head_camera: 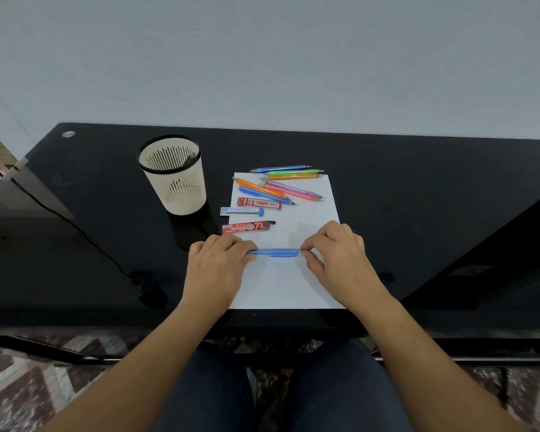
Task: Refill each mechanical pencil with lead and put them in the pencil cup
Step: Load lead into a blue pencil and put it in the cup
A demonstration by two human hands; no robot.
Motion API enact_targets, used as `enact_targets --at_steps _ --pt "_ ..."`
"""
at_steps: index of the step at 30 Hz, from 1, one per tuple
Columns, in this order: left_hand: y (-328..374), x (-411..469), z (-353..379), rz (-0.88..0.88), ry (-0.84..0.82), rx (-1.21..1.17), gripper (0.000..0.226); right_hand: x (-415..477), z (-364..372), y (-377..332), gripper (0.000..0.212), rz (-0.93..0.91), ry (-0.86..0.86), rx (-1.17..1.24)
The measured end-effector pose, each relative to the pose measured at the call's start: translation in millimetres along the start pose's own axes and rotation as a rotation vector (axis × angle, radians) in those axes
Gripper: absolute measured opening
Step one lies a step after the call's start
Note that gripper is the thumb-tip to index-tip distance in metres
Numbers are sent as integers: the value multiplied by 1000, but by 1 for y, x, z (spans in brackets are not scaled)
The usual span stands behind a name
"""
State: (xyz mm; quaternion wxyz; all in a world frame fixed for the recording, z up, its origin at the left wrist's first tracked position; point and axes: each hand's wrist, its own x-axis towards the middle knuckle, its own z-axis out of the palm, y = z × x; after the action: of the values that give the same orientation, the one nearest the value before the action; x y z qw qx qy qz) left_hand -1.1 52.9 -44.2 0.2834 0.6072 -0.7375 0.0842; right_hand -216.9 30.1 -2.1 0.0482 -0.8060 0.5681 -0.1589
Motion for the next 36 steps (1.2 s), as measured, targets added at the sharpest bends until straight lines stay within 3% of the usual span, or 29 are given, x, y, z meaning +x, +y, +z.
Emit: enact_targets --at_steps 6,10,26,32,36 --pt "3 -1 0 28 25 69 19 0 -1 2 14 33 36 -11" --pt "1 -2 0 -49 47 53 17 4 -7 10 14 63 37 -16" --pt "2 -1 -2 -46 0 38 18 9 -3 24 21 137 -84 -73" --pt "4 1 -5 -20 -8 36 19 8 -8 27 27 118 -100 0" --pt "7 6 -9 47 -24 47 21 1 -16 9 31 -61 -27 69"
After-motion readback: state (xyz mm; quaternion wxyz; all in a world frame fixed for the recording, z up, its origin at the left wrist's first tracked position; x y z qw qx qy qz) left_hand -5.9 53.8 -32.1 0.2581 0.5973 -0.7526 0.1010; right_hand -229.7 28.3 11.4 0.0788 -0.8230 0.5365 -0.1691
